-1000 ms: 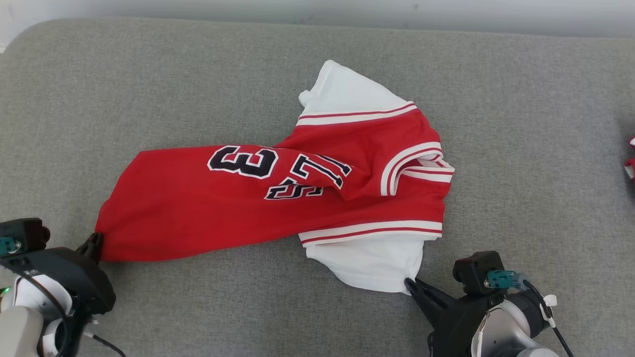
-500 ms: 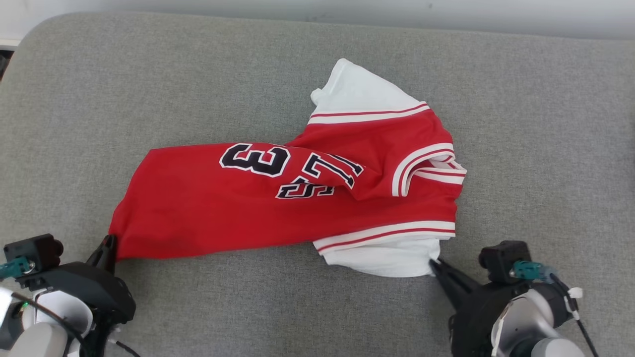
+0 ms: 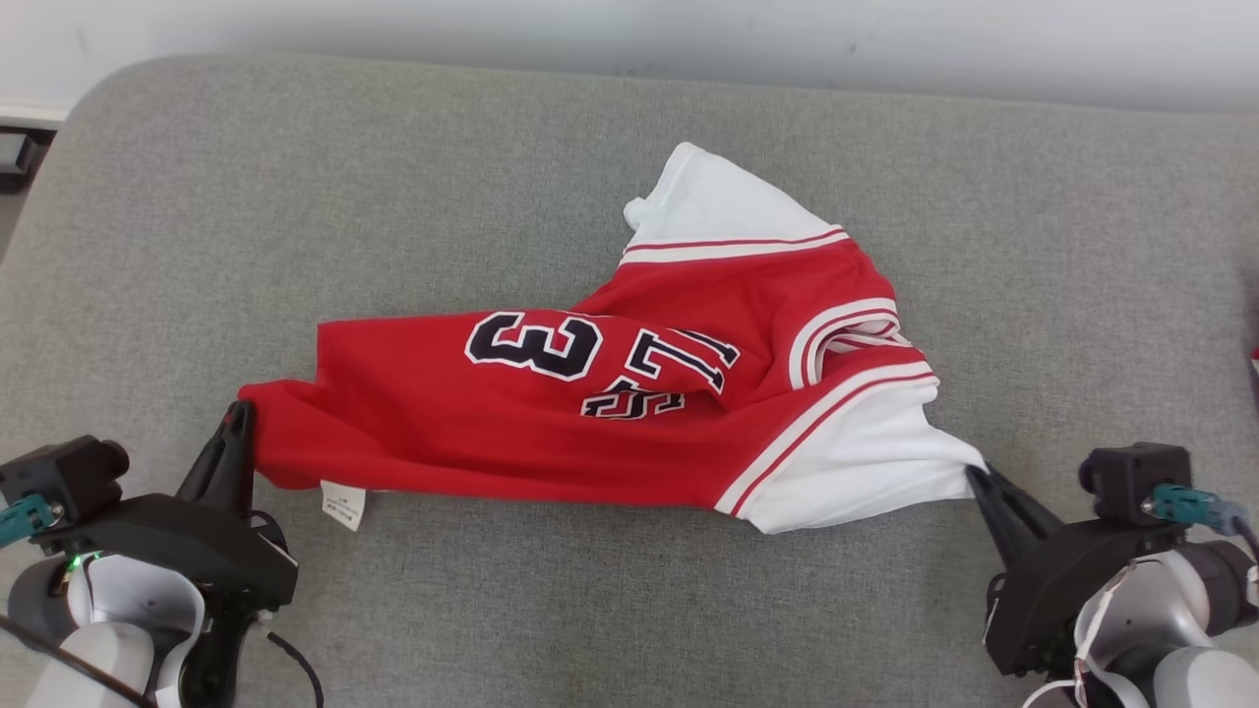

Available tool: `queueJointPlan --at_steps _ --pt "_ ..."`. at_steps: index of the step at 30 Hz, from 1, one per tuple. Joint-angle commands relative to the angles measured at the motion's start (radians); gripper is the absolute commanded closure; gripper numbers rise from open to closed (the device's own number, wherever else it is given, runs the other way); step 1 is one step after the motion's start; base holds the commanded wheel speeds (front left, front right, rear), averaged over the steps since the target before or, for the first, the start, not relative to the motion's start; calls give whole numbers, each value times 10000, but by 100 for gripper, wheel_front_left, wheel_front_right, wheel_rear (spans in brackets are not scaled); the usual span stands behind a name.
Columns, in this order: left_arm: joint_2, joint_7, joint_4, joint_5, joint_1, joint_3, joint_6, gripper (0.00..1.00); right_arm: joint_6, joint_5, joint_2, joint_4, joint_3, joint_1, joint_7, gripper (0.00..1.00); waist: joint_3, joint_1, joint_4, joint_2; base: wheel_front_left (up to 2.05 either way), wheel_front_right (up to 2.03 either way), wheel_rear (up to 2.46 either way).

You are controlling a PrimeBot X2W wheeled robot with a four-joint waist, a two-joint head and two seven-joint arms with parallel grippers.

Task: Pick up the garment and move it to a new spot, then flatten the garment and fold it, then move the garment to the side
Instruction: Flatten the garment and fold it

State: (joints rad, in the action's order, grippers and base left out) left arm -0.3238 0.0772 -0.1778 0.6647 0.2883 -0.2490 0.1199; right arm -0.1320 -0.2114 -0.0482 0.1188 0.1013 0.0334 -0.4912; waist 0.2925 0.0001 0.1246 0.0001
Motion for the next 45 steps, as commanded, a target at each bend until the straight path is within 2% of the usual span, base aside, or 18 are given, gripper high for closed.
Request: queueJointPlan --at_steps 1,6,10,11,13,14,16,17,18,19,31,36,45 --pt "-113 89 167 -16 -157 2 76 100 27 -118 -47 64 126 96 78 100 -110 -1 8 -1 0 0 0" --pt "-305 505 714 -146 -336 -149 264 100 27 -185 -47 70 385 -74 -25 100 -284 -1 18 -1 0 0 0" --pt "-346 787 531 -258 -455 -530 110 100 27 -215 -46 -99 513 -176 -62 100 -384 -1 25 -1 0 0 0" --pt "-344 830 424 -328 -467 -663 70 95 27 -195 -49 -162 541 -186 -73 100 -403 -1 25 -1 0 0 0" --pt "-292 806 243 -447 -429 -876 -69 55 27 -162 -47 -289 553 -188 -88 100 -443 -1 27 -1 0 0 0" --pt "-253 774 130 -446 -411 -929 -74 0 27 -150 -47 -352 538 -192 -91 100 -462 -1 28 -1 0 0 0" --pt "-222 708 -88 -482 -392 -1006 -135 0 27 -156 -49 -501 510 -193 -100 100 -501 -1 25 -1 0 0 0" --pt "-215 698 -195 -492 -392 -1032 -131 0 27 -169 -47 -572 498 -179 -66 80 -522 -1 24 -1 0 0 0" --pt "-239 670 -272 -505 -411 -1028 -126 0 27 -241 -47 -672 498 -180 -60 20 -544 -1 22 -1 0 0 0" --pt "-277 642 -320 -489 -445 -1007 -127 0 27 -247 -47 -737 486 -185 -44 0 -562 -1 20 -1 0 0 0" --pt "-1130 712 74 -446 -1670 -662 185 0 26 -131 -46 -1038 863 -76 146 0 -662 -1 96 -1 0 0 0" --pt "-1459 860 162 -717 -1833 -1055 -73 0 26 -42 -46 -1027 998 -37 81 0 -620 -1 192 -1 0 0 0" --pt "-1422 531 -350 -1077 -1432 -1519 -503 0 26 -102 -44 -987 712 61 0 0 -518 -1 159 -1 0 0 0"
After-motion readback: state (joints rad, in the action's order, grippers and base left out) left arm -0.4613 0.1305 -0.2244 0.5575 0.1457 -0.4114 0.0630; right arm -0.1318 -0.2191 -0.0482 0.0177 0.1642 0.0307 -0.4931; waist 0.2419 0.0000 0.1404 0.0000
